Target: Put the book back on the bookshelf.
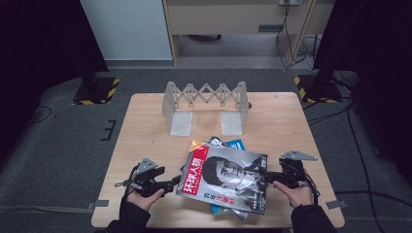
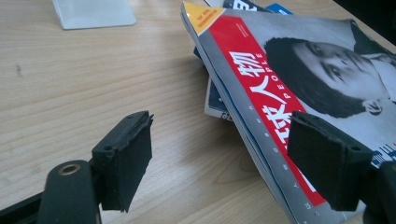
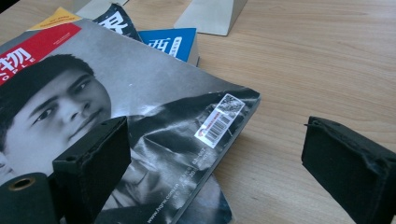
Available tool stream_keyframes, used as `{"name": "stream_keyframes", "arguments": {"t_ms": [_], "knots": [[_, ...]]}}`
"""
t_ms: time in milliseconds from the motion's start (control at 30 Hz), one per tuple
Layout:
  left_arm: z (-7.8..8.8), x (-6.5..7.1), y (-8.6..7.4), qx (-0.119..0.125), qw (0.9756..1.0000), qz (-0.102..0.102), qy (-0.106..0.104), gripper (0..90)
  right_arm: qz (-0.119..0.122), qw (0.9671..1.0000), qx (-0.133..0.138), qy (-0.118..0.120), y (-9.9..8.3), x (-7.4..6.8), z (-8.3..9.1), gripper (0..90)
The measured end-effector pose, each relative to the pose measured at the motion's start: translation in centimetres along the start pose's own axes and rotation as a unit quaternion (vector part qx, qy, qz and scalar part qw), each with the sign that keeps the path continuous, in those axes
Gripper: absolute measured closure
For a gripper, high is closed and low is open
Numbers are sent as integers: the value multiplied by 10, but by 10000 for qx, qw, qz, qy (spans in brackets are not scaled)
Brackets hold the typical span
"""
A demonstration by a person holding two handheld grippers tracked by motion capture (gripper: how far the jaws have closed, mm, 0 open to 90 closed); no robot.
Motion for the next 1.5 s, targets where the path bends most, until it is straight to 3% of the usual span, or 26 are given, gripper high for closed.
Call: {"name": "stream_keyframes", "arguments": {"t_ms": [633, 833, 1200, 1433, 1500], "knots": [[-21, 21, -11, -424, 9982, -13, -429, 258, 106, 9996, -106, 224, -7, -11, -10, 76], [-26, 24, -14, -481, 9967, 138, -642, 254, 173, 9993, -191, 285, -10, -14, -15, 74], [-38, 28, -15, -584, 9919, 368, -1063, 244, 193, 9987, -338, 332, -15, -16, -20, 71], [-42, 31, -16, -667, 9869, 581, -1350, 265, 188, 9986, -321, 383, -15, -17, -22, 70], [-42, 32, -16, -673, 9870, 577, -1340, 283, 163, 9986, -327, 394, -16, -17, -23, 70]]}}
Point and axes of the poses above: each handheld gripper's, and its own axes: z roughly backward along the jaws, y roughly out of its top, x roughly to its right, the point moved 6 cm from there along -z, roughly forward along the jaws
